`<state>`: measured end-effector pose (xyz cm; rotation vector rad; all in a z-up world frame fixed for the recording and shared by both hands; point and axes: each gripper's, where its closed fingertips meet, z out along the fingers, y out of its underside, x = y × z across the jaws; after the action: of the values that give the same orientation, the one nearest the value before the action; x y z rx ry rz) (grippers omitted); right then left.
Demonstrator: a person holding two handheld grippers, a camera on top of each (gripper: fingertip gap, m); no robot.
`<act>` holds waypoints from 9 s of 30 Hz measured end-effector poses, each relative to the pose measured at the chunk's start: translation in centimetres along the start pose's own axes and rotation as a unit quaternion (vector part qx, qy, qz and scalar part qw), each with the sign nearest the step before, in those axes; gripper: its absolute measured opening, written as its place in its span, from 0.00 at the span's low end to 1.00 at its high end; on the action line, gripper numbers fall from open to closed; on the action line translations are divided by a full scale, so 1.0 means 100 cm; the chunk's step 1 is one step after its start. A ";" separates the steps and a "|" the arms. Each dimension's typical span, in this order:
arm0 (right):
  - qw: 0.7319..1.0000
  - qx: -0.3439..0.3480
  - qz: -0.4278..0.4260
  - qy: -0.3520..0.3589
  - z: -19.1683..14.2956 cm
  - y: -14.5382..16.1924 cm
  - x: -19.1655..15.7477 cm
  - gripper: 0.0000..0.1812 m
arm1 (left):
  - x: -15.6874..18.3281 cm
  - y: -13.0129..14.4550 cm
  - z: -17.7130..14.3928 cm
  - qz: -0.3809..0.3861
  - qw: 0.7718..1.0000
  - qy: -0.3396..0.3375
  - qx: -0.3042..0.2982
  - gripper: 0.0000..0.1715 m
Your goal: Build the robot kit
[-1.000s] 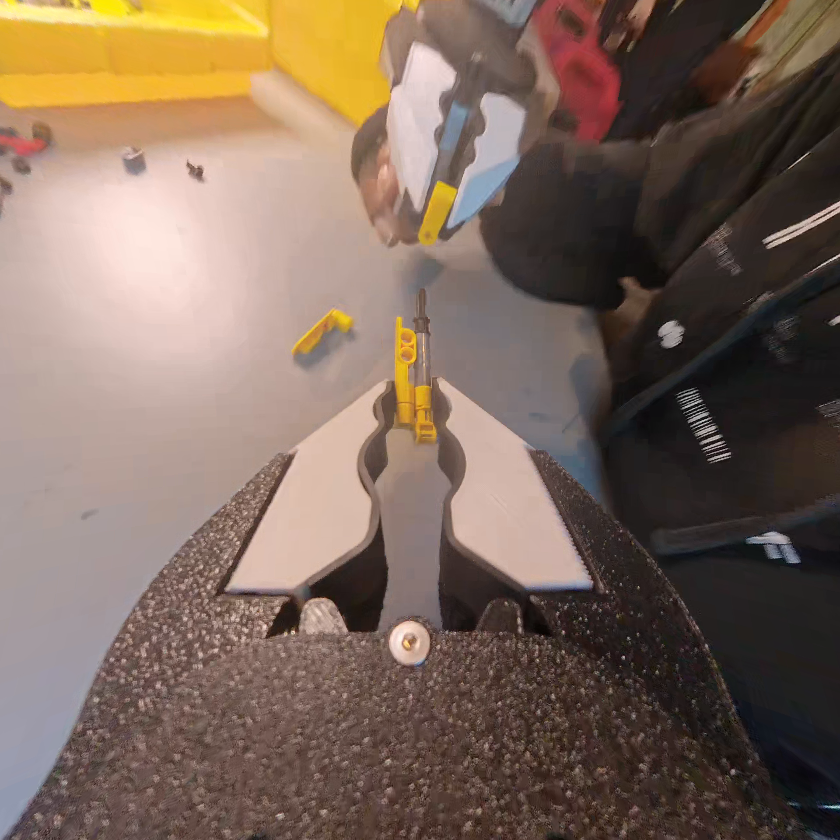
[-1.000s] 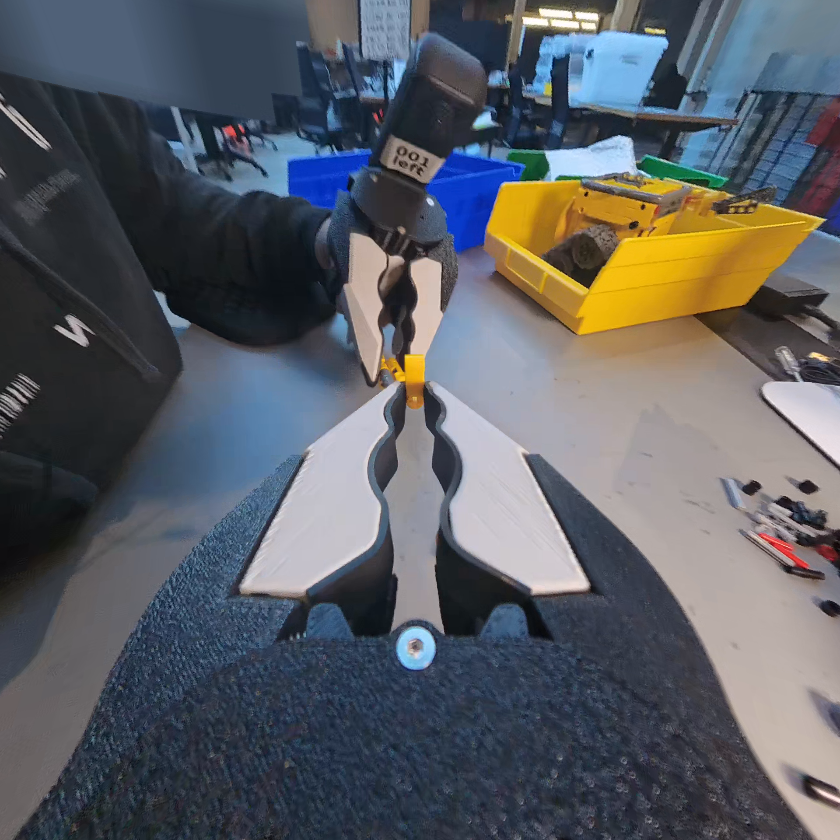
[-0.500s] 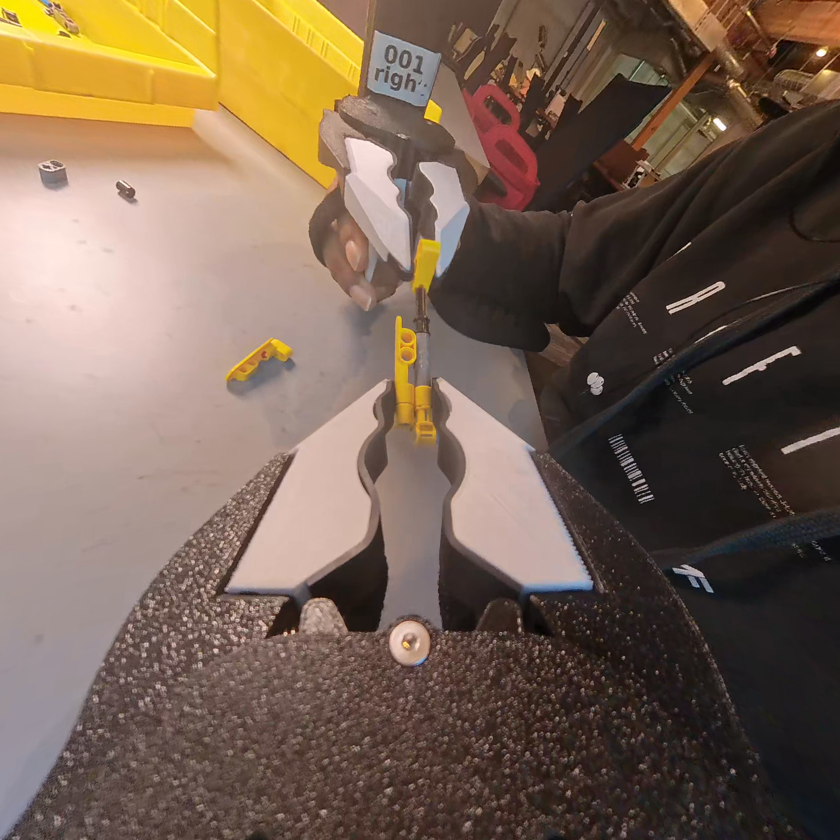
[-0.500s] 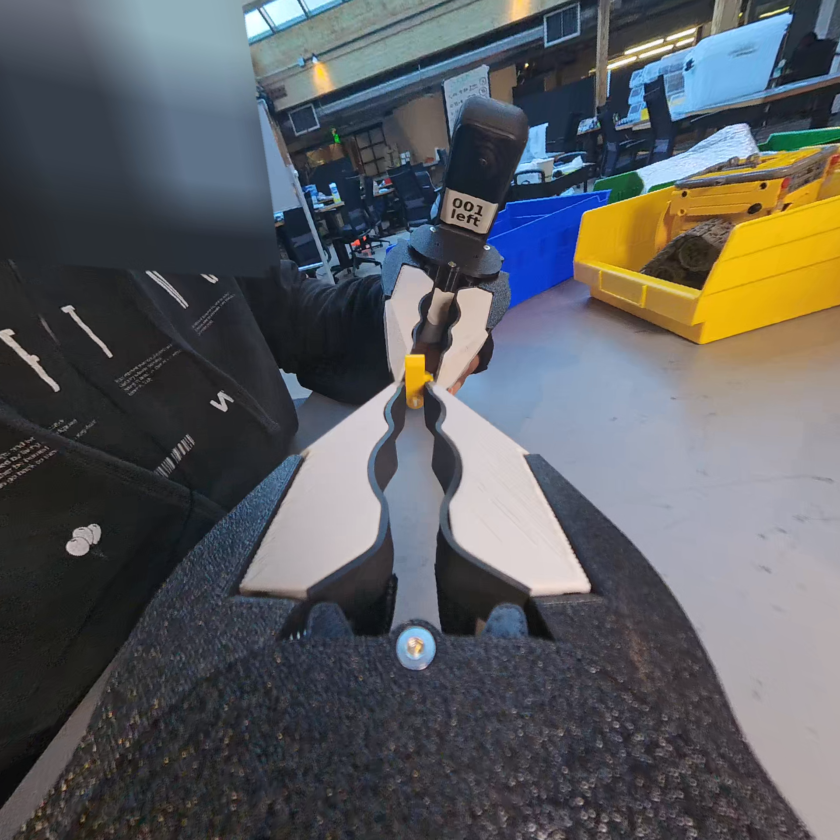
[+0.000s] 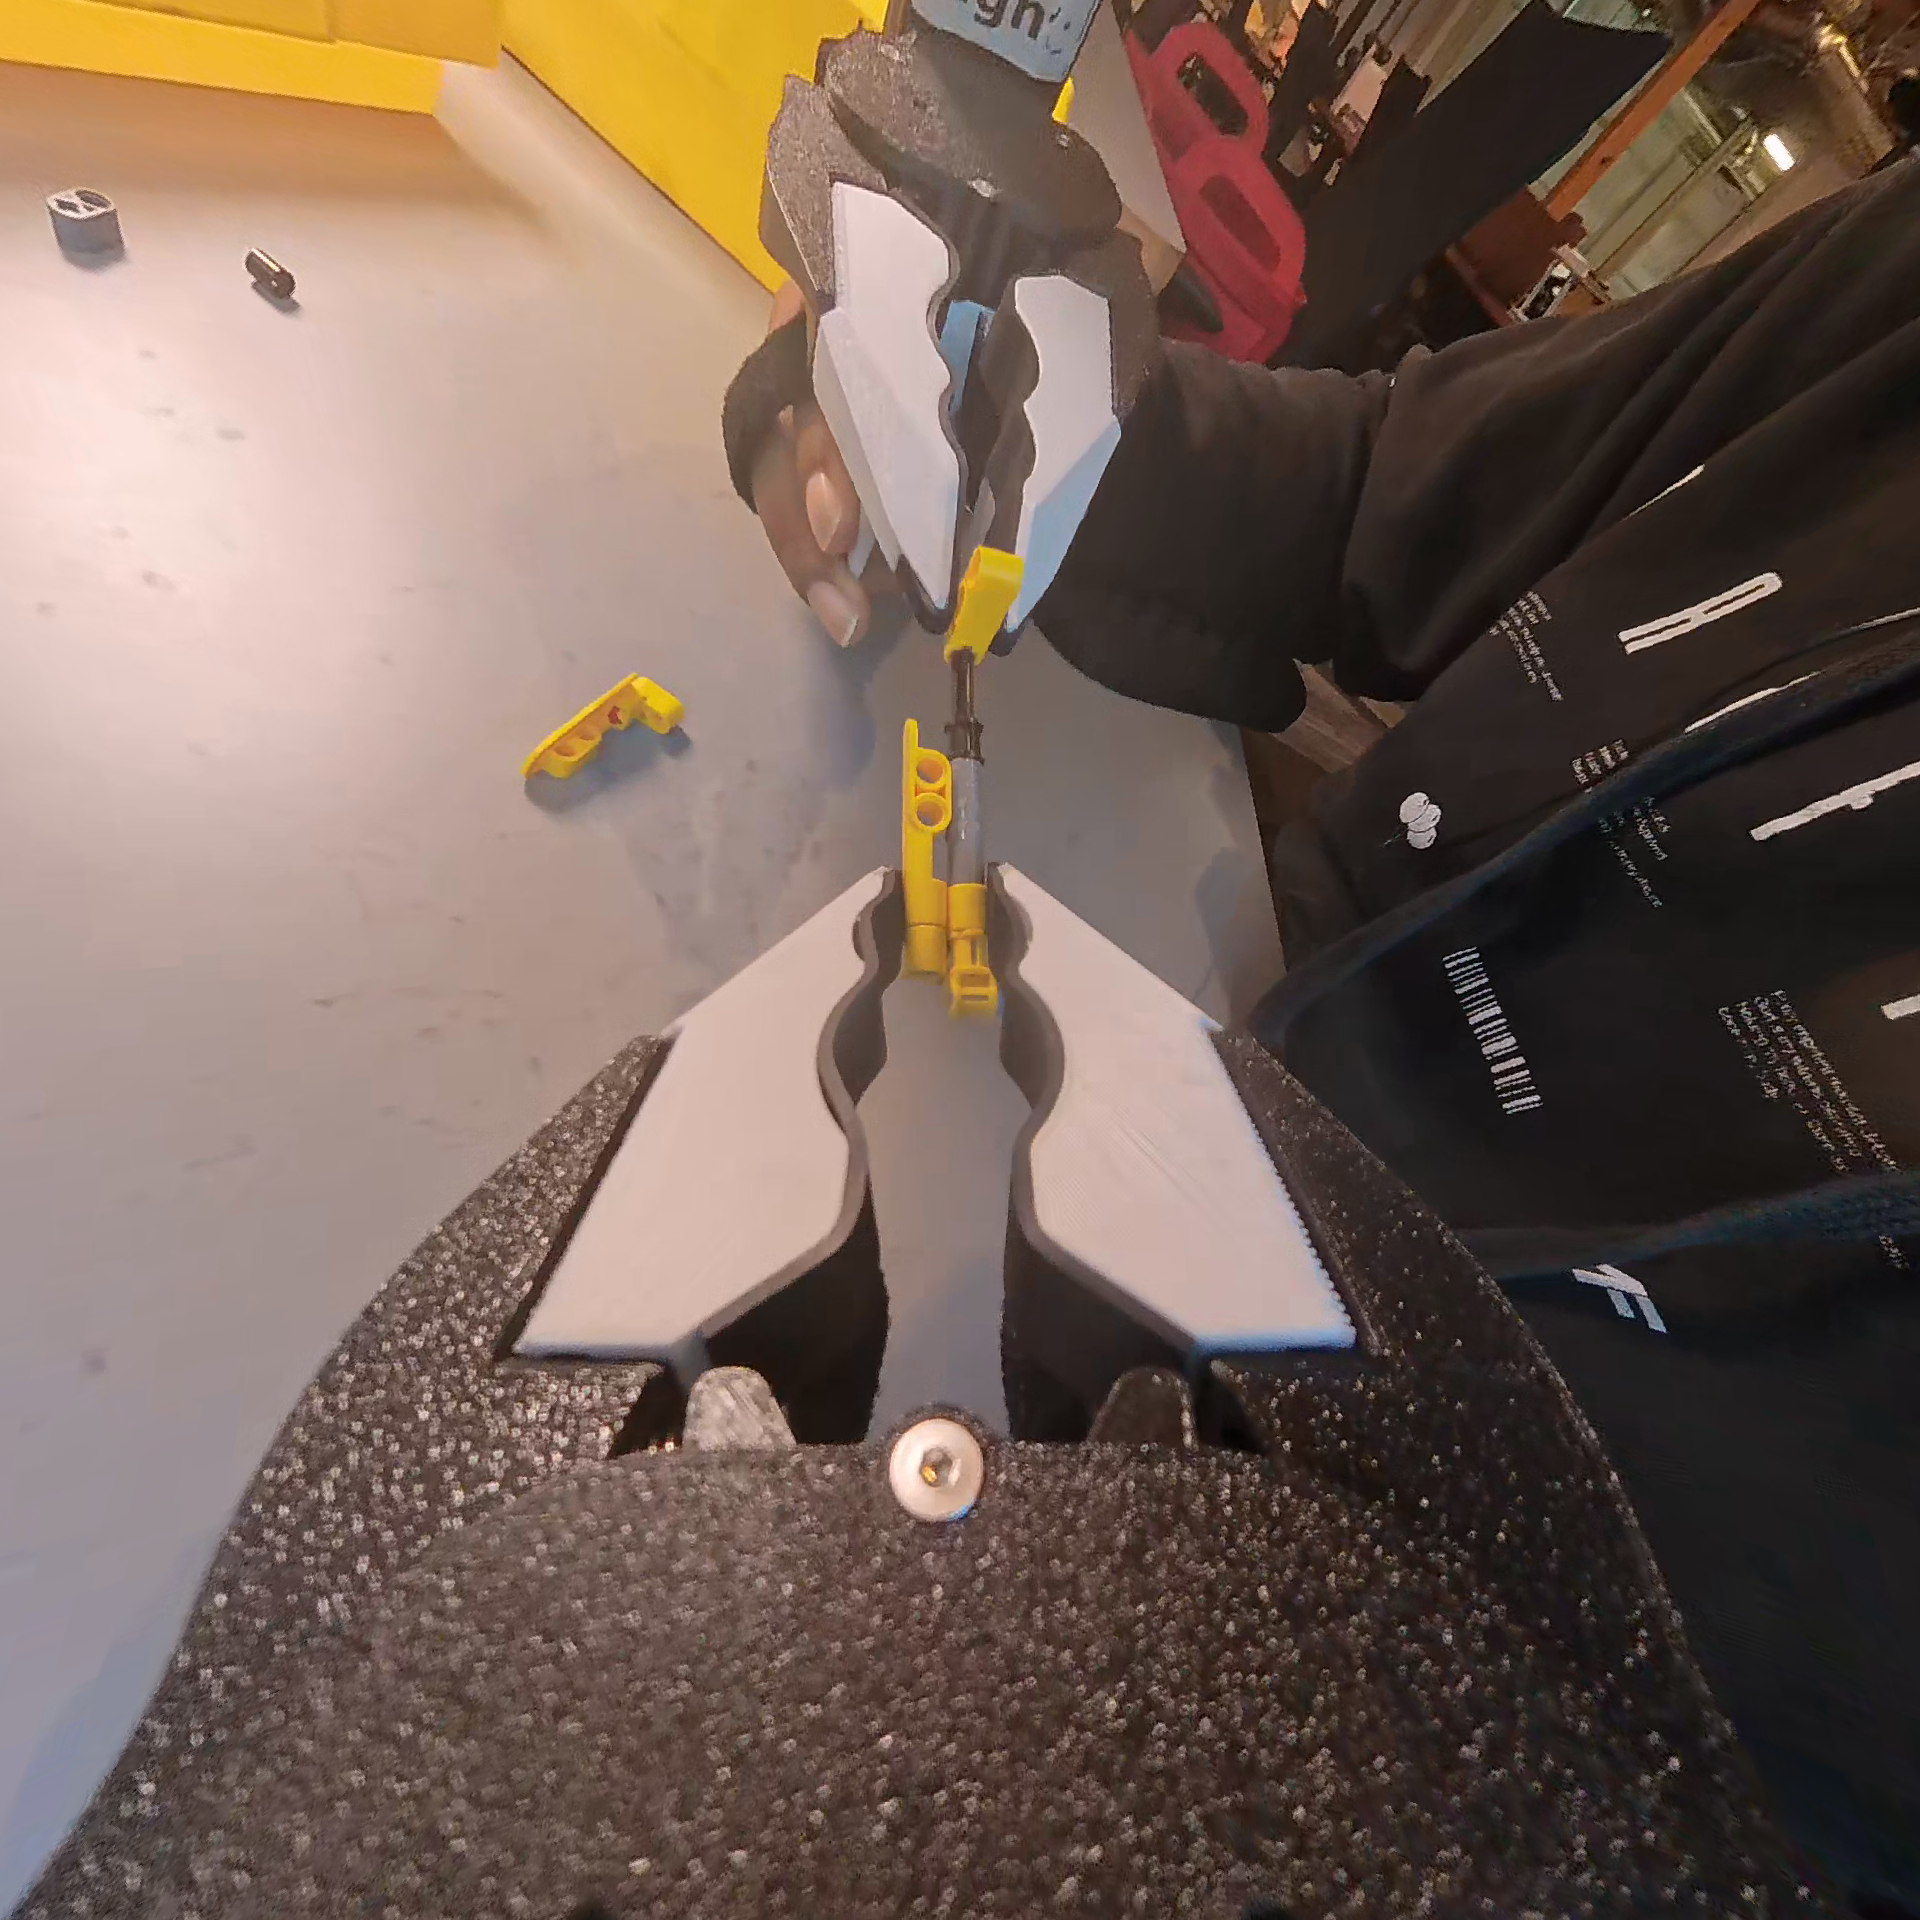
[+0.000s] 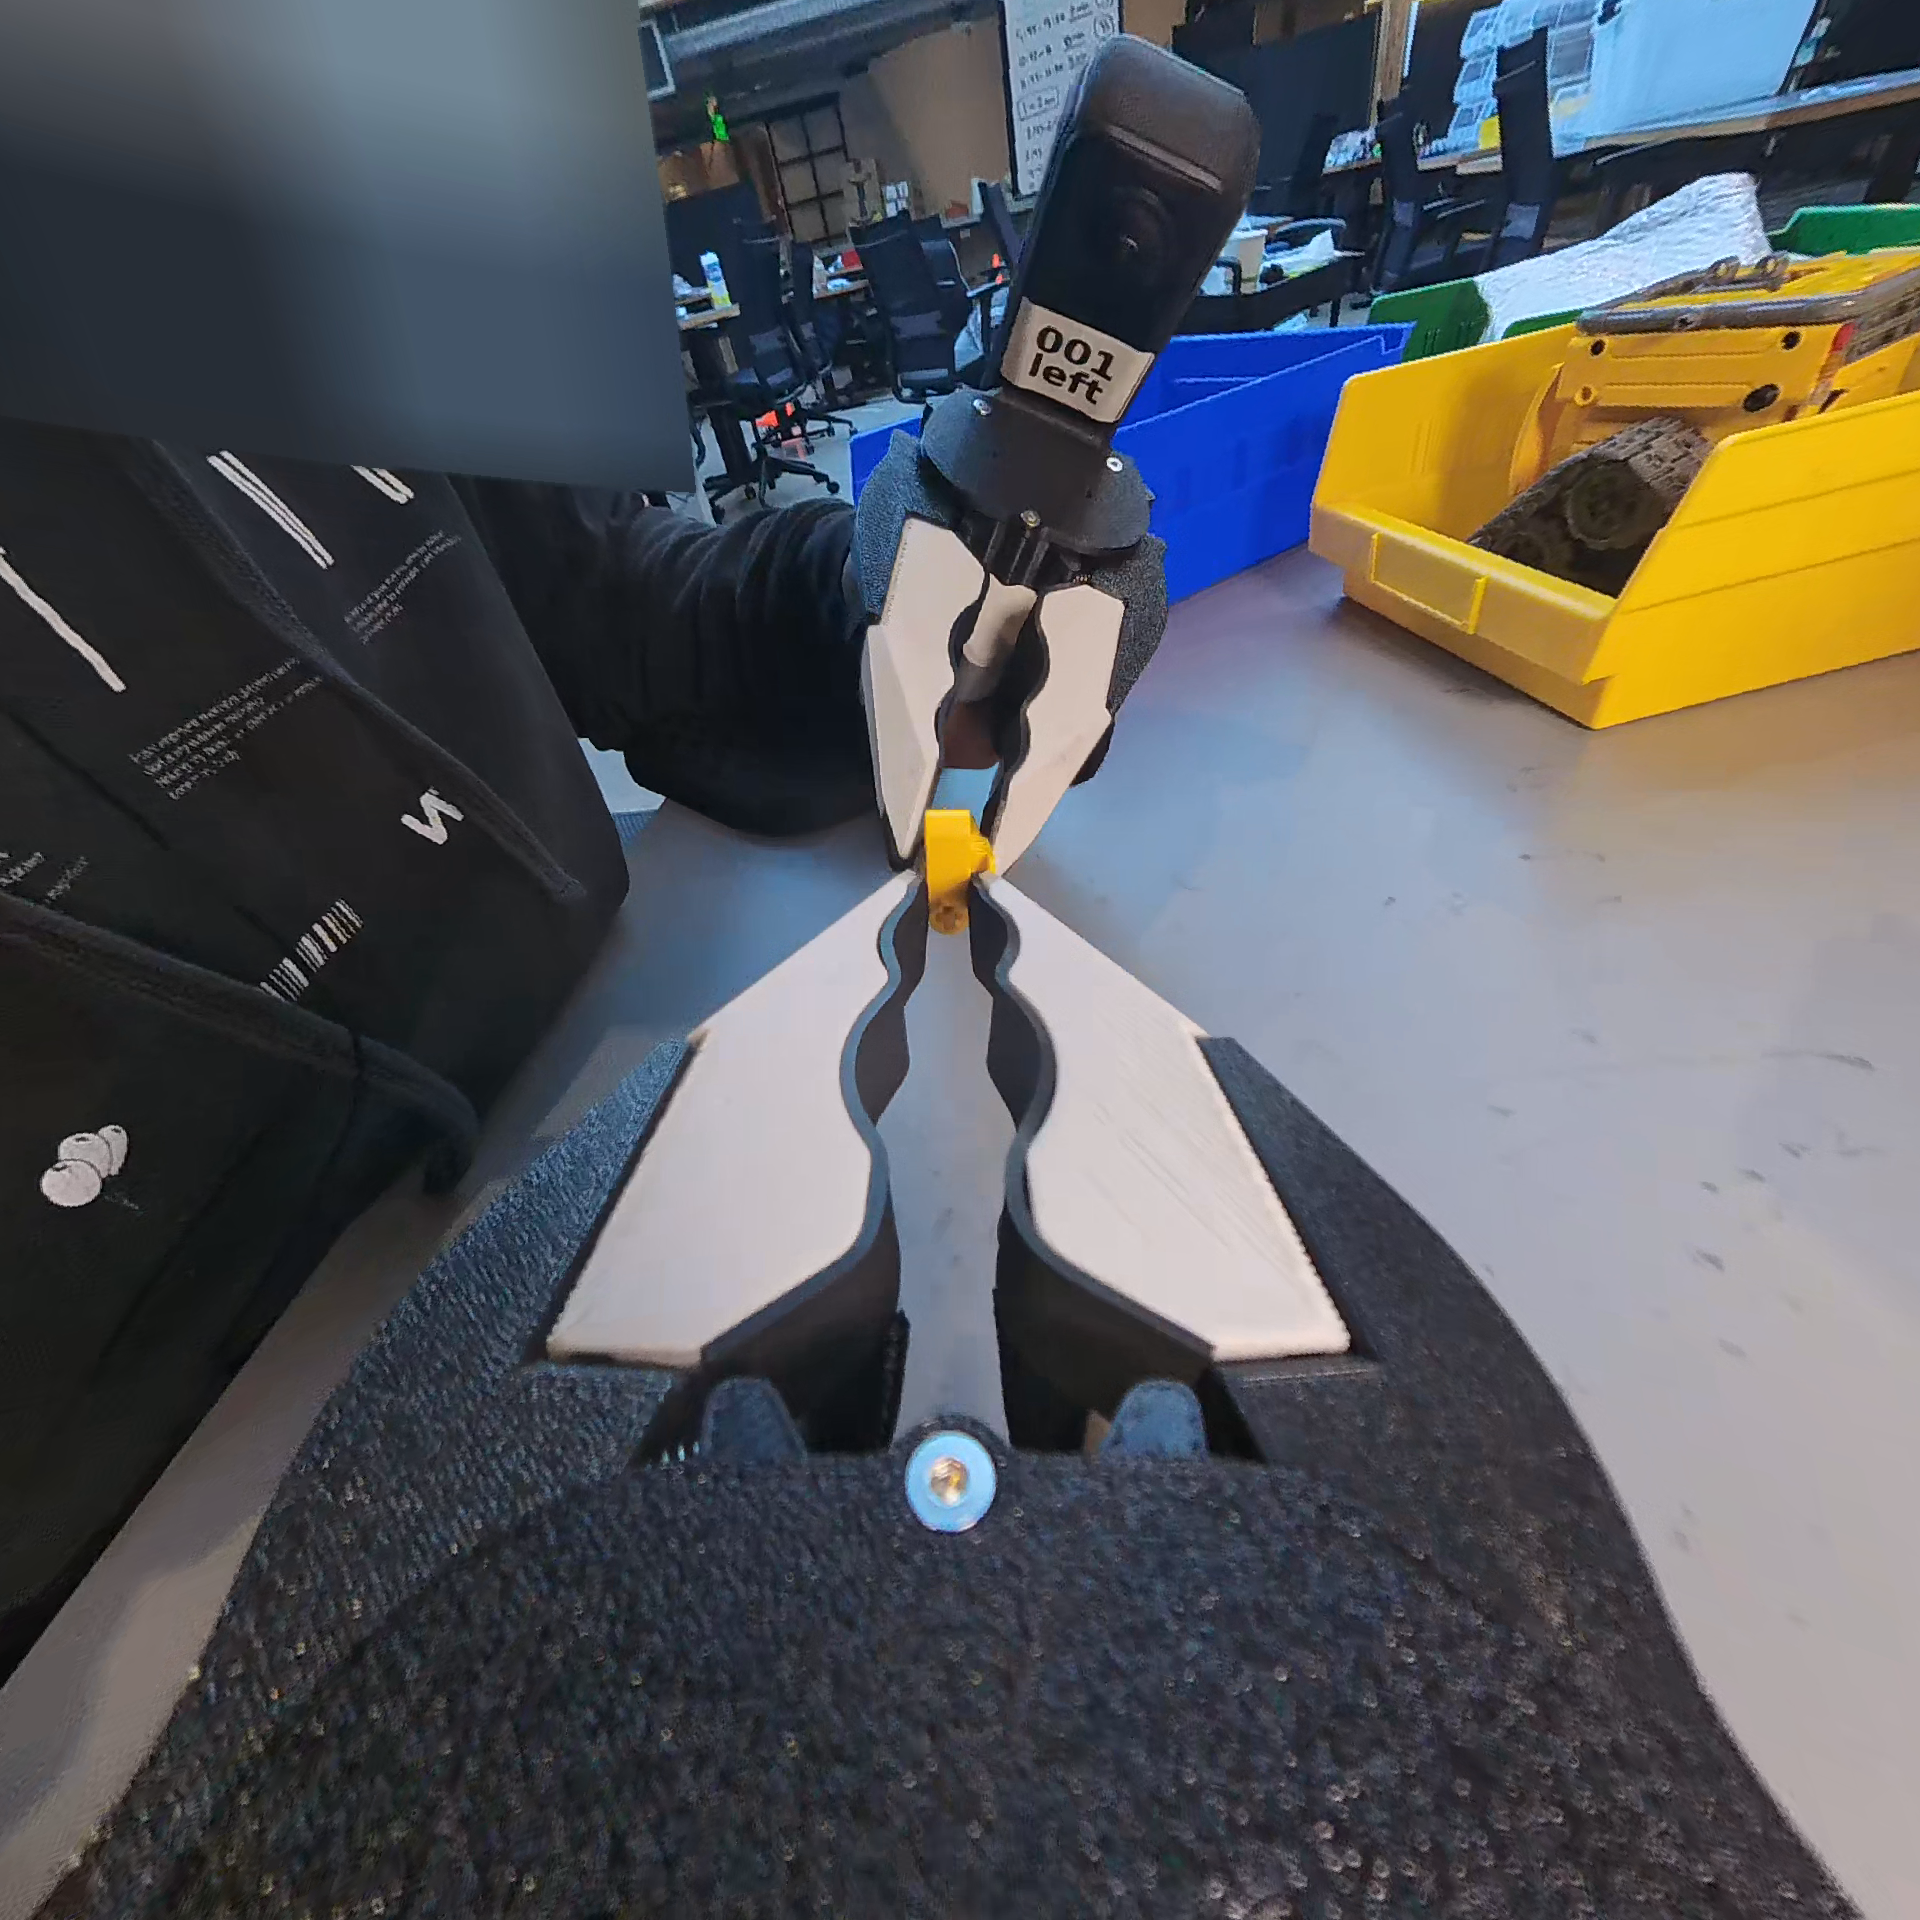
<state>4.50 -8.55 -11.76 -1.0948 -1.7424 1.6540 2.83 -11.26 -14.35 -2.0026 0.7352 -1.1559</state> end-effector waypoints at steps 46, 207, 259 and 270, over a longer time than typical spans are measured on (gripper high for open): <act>0.996 0.074 0.038 0.035 -0.006 -0.020 0.014 0.04 | -0.009 -0.038 -0.016 0.347 0.904 -0.247 0.025 0.08; 0.959 0.272 0.077 -0.002 -0.004 -0.082 -0.013 0.03 | 0.039 -0.081 -0.021 0.098 0.972 -0.031 0.213 0.09; 0.988 0.152 0.001 0.032 0.001 -0.058 -0.008 0.04 | 0.027 -0.063 -0.029 0.143 0.977 -0.081 0.137 0.09; 0.955 0.205 0.215 0.004 -0.005 -0.056 0.017 0.04 | 0.005 -0.066 -0.038 0.101 0.974 -0.108 0.171 0.10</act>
<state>2.78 -6.58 -6.47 -1.3277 -1.1196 2.1400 0.49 -8.75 -7.49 -1.6880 0.5712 -0.8634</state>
